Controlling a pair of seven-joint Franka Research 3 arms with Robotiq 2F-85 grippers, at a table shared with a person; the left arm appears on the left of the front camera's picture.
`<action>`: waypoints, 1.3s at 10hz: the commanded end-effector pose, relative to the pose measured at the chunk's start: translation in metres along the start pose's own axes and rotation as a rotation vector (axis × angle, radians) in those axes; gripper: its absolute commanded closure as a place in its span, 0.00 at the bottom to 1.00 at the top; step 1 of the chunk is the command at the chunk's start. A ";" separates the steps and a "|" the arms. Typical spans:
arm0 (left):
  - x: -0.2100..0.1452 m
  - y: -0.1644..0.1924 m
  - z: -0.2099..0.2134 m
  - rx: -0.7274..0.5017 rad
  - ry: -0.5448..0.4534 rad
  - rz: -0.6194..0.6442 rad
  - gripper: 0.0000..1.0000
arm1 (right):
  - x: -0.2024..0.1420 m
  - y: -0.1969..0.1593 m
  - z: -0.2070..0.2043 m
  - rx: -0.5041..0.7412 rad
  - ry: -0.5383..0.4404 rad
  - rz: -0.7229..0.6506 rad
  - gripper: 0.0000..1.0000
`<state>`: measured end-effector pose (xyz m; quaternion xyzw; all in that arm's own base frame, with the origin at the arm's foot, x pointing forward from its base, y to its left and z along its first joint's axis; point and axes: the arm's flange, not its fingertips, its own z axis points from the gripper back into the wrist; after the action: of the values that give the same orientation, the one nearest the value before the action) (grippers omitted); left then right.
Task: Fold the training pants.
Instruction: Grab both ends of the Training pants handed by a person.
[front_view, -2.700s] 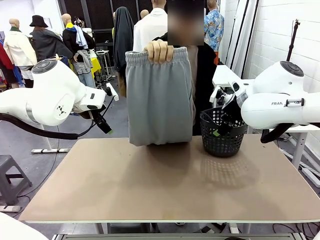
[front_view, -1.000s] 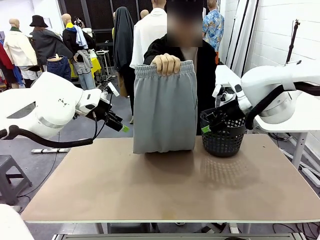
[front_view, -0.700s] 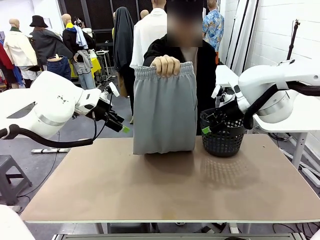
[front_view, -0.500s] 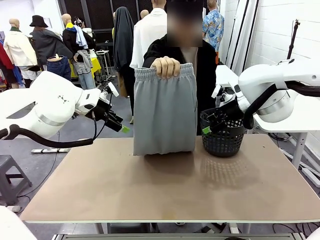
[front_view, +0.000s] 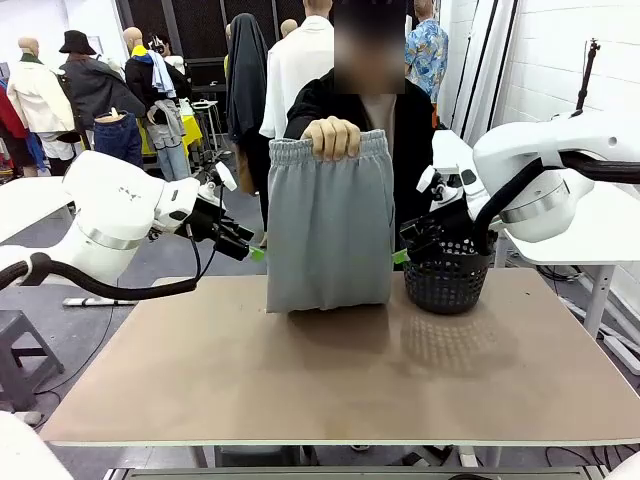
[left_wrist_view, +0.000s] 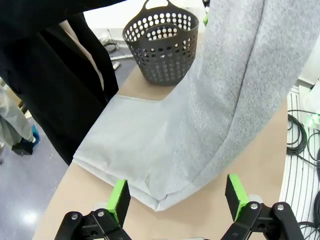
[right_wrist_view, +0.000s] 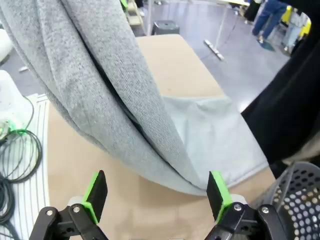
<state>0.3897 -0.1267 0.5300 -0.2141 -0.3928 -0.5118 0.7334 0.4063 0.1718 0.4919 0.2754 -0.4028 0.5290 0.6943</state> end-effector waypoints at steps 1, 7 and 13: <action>-0.003 0.010 -0.008 -0.005 -0.059 -0.029 0.00 | -0.008 -0.009 -0.010 0.039 -0.037 0.027 0.00; -0.004 0.006 -0.010 -0.132 -0.130 -0.123 0.00 | -0.006 -0.005 -0.019 0.075 -0.145 0.064 0.00; 0.002 -0.003 -0.017 -0.206 -0.160 -0.156 0.00 | -0.003 0.000 -0.016 0.075 -0.211 0.082 0.00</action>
<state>0.3895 -0.1394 0.5239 -0.2900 -0.3973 -0.5823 0.6473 0.4080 0.1803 0.4827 0.3326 -0.4475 0.5399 0.6305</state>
